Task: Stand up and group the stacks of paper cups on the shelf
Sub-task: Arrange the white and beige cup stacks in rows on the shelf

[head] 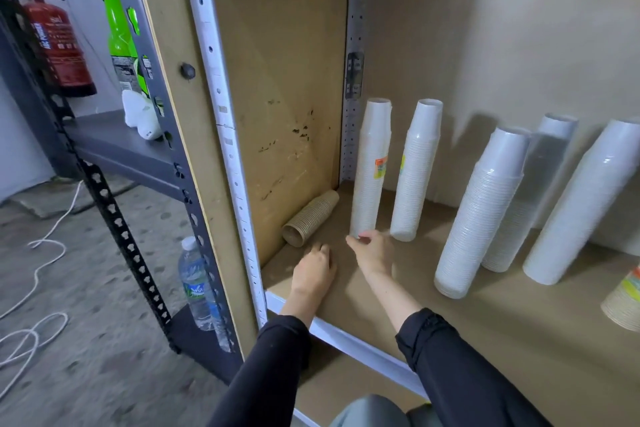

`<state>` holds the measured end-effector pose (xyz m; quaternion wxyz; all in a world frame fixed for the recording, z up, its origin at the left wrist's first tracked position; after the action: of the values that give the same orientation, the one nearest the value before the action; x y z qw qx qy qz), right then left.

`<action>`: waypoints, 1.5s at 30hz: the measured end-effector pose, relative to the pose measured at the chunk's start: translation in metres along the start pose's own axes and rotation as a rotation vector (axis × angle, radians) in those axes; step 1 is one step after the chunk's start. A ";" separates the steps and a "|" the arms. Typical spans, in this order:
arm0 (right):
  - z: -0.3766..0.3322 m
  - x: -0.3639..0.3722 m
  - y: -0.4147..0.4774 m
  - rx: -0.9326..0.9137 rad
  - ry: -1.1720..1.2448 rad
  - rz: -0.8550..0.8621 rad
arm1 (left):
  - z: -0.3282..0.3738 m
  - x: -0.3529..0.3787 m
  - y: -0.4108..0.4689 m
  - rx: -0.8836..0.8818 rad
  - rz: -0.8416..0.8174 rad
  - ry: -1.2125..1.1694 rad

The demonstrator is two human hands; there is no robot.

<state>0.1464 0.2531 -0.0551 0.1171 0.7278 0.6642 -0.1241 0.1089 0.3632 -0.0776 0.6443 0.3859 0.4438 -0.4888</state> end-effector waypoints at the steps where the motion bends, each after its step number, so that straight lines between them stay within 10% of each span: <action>1: -0.002 0.003 0.001 -0.006 0.001 -0.023 | 0.000 0.000 0.000 -0.001 -0.005 0.004; 31: -0.026 0.085 0.035 0.436 0.172 -0.291 | -0.007 0.005 -0.006 0.057 -0.036 -0.081; 45: -0.037 0.061 0.027 -0.182 -0.043 -0.219 | -0.012 0.005 -0.020 0.090 -0.065 -0.032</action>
<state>0.1796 0.3206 -0.0410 0.1827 0.6346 0.7453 -0.0912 0.0881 0.3684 -0.0877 0.6172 0.3920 0.4231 -0.5351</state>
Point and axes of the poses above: each hand's wrist, its own y-axis towards the middle knuckle, its own x-axis out of the palm, z = x × y, the point moved 5 cm from there along y, towards the middle knuckle, and after that the axes turned 5 degrees about y, right-handed, at the moved point
